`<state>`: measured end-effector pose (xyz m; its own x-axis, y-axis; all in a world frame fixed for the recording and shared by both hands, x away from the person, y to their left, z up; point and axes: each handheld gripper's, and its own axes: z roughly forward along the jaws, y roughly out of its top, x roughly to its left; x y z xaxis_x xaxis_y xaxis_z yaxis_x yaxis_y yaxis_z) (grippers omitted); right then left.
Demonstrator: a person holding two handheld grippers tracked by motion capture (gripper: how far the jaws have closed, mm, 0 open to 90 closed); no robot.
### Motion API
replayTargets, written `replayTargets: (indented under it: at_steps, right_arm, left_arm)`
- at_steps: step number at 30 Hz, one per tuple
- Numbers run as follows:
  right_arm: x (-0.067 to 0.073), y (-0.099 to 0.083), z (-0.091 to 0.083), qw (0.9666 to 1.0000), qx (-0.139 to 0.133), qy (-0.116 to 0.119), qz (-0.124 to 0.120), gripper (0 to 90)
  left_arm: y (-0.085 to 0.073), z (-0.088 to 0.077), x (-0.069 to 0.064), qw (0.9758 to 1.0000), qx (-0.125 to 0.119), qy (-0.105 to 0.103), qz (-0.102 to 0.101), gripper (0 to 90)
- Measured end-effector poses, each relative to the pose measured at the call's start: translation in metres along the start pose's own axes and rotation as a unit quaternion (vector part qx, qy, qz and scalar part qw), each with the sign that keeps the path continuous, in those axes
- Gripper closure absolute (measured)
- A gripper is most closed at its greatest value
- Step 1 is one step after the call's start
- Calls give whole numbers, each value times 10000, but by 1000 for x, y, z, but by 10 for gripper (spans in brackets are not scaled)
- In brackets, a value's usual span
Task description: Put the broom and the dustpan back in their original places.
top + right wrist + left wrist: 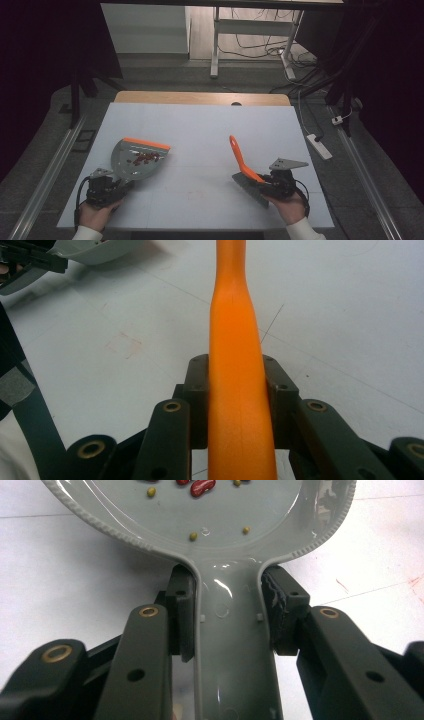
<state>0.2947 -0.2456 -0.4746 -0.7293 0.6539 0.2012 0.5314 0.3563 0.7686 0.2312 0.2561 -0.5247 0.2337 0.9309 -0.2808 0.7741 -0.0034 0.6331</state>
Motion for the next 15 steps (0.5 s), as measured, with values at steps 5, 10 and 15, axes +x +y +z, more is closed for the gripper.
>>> replayTargets:
  at_steps: [5,10,15]
  right_arm:
    - [0,-2,-1,9999,83,-70,94,693]
    - [-2,-5,0,9998,172,-45,127,693]
    - [-11,-9,6,9988,368,-93,310,693]
  left_arm:
    - [2,5,-2,9999,15,55,-118,619]
    - [3,8,-2,9998,16,130,-164,619]
    - [5,12,-2,9997,80,177,-149,619]
